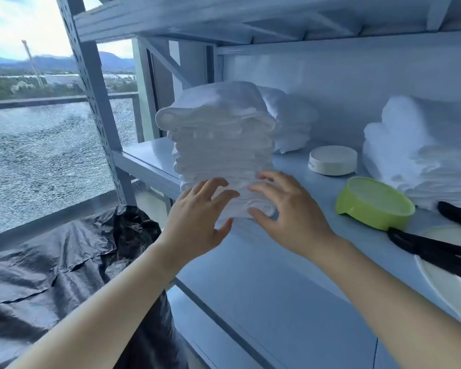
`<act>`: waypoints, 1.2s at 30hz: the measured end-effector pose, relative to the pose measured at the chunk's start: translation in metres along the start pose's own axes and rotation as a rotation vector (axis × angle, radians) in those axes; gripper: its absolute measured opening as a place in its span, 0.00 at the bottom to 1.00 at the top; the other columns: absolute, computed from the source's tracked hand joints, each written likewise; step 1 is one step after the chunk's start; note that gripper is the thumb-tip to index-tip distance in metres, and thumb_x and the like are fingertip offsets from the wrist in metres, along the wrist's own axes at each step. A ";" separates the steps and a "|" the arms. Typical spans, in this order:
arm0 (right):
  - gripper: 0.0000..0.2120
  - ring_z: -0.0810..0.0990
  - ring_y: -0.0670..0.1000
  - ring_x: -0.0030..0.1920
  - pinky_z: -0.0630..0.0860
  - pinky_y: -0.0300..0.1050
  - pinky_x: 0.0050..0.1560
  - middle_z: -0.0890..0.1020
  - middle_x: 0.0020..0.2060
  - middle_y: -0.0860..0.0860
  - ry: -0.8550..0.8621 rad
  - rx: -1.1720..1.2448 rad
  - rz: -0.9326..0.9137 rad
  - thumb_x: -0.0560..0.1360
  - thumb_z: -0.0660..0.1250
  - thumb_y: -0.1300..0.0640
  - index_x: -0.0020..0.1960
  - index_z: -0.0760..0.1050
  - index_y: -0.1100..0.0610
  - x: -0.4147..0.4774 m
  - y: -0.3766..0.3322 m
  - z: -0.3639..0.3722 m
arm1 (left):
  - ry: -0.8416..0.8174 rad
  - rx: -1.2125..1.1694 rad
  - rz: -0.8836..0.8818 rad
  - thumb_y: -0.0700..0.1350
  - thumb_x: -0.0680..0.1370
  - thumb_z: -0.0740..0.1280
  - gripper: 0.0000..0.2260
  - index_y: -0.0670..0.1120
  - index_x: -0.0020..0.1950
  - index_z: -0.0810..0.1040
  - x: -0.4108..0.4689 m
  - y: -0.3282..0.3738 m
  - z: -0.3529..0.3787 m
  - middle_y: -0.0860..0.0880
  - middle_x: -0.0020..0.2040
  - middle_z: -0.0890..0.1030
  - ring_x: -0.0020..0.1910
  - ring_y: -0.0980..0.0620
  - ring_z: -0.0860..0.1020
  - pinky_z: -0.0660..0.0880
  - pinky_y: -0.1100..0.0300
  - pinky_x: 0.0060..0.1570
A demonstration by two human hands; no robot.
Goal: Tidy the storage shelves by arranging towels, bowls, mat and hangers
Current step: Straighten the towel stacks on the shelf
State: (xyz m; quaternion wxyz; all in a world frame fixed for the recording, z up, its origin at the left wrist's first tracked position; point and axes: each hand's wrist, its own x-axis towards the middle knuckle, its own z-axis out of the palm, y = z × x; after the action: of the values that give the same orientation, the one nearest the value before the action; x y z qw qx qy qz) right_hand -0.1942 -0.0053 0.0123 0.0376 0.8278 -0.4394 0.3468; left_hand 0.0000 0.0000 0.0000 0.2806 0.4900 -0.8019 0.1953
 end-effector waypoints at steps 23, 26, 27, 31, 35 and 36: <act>0.23 0.62 0.52 0.64 0.75 0.47 0.52 0.70 0.66 0.54 0.050 -0.156 -0.039 0.65 0.76 0.55 0.59 0.77 0.53 0.032 0.020 0.049 | 0.111 0.034 0.122 0.43 0.58 0.78 0.24 0.51 0.53 0.81 0.025 -0.051 0.049 0.51 0.53 0.80 0.54 0.49 0.77 0.77 0.58 0.45; 0.22 0.63 0.51 0.65 0.77 0.50 0.52 0.69 0.67 0.53 0.023 -0.145 -0.041 0.66 0.75 0.55 0.60 0.76 0.53 0.031 0.020 0.049 | 0.108 0.011 0.103 0.42 0.59 0.77 0.24 0.51 0.54 0.81 0.026 -0.058 0.050 0.51 0.54 0.79 0.54 0.48 0.77 0.77 0.57 0.46; 0.22 0.64 0.52 0.65 0.78 0.51 0.52 0.69 0.67 0.53 0.018 -0.138 -0.046 0.67 0.75 0.55 0.60 0.76 0.53 0.030 0.020 0.049 | 0.105 0.003 0.090 0.41 0.59 0.77 0.24 0.50 0.54 0.80 0.026 -0.061 0.049 0.51 0.54 0.79 0.55 0.48 0.76 0.77 0.57 0.46; 0.22 0.64 0.51 0.64 0.77 0.48 0.50 0.69 0.67 0.51 0.021 -0.114 -0.078 0.68 0.74 0.56 0.61 0.75 0.53 0.029 0.018 0.049 | 0.098 0.018 0.042 0.37 0.59 0.76 0.25 0.49 0.54 0.79 0.023 -0.073 0.047 0.49 0.55 0.78 0.58 0.48 0.71 0.75 0.54 0.51; 0.22 0.63 0.49 0.65 0.78 0.48 0.48 0.68 0.68 0.50 0.032 -0.102 -0.055 0.69 0.73 0.54 0.62 0.74 0.51 0.027 0.018 0.048 | 0.046 0.051 0.009 0.38 0.58 0.76 0.26 0.47 0.55 0.77 0.020 -0.062 0.044 0.47 0.56 0.76 0.56 0.44 0.75 0.74 0.54 0.51; 0.22 0.63 0.48 0.65 0.78 0.48 0.49 0.68 0.68 0.50 0.035 -0.101 -0.051 0.69 0.73 0.54 0.62 0.74 0.51 0.026 0.019 0.048 | 0.037 0.044 0.011 0.39 0.58 0.76 0.27 0.46 0.56 0.76 0.019 -0.057 0.043 0.46 0.57 0.76 0.56 0.44 0.76 0.75 0.54 0.51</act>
State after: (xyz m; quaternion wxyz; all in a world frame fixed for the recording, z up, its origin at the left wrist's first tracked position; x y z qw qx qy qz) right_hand -0.1730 -0.0523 -0.0129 0.0958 0.8296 -0.4342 0.3377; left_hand 0.0331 -0.0636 -0.0185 0.2834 0.4879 -0.7949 0.2232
